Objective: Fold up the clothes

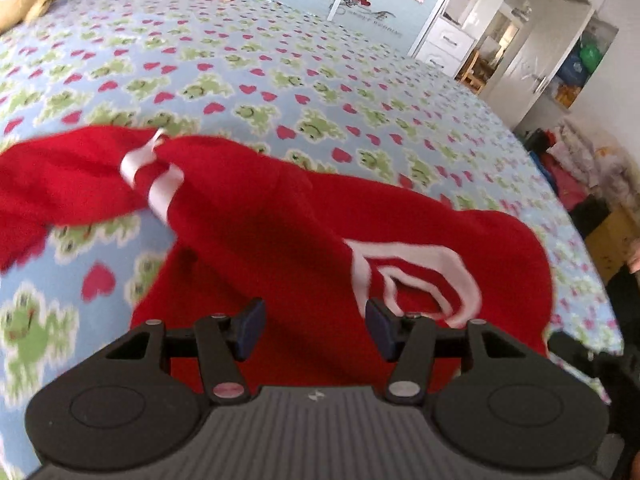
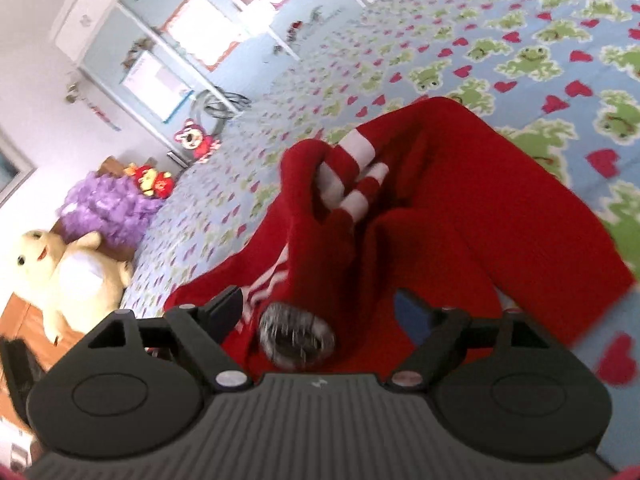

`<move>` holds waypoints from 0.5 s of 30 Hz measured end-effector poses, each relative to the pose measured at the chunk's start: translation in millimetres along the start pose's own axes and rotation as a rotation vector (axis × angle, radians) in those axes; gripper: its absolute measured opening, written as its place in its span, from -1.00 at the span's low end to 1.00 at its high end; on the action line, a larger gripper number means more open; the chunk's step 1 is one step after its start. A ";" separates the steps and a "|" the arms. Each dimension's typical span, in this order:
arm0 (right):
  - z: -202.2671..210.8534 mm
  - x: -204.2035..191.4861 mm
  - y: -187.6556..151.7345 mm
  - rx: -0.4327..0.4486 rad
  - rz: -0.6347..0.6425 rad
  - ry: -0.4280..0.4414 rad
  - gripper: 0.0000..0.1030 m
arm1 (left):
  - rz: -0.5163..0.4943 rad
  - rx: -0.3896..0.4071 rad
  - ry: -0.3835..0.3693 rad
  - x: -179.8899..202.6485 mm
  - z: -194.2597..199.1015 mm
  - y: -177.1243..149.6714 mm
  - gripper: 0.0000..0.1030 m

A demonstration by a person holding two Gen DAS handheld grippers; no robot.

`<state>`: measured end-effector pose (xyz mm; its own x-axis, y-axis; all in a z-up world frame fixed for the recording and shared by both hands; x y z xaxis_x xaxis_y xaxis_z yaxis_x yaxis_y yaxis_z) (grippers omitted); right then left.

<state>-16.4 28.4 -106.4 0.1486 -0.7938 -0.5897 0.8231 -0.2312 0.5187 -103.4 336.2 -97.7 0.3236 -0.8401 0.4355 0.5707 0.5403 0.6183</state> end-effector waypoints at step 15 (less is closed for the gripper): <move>-61.8 -66.8 97.9 0.069 0.031 -0.020 -0.81 | 0.033 0.213 -0.189 7.3 -32.8 93.9 -0.82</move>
<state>88.2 93.5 -54.5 0.1622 -0.8119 -0.5608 0.7786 -0.2439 0.5782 -22.8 379.3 -57.9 0.1816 -0.8089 0.5591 0.3846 0.5817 0.7167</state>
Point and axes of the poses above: each gripper's, at about its wrist camera, not at the fingertips, and z roughly against the way its jaws point, x to its right, y to its top, the point moved 2 cm from there along -z, roughly the way its jaws point, and after that the axes turned 8 degrees about -y, right-handed, at the moved point
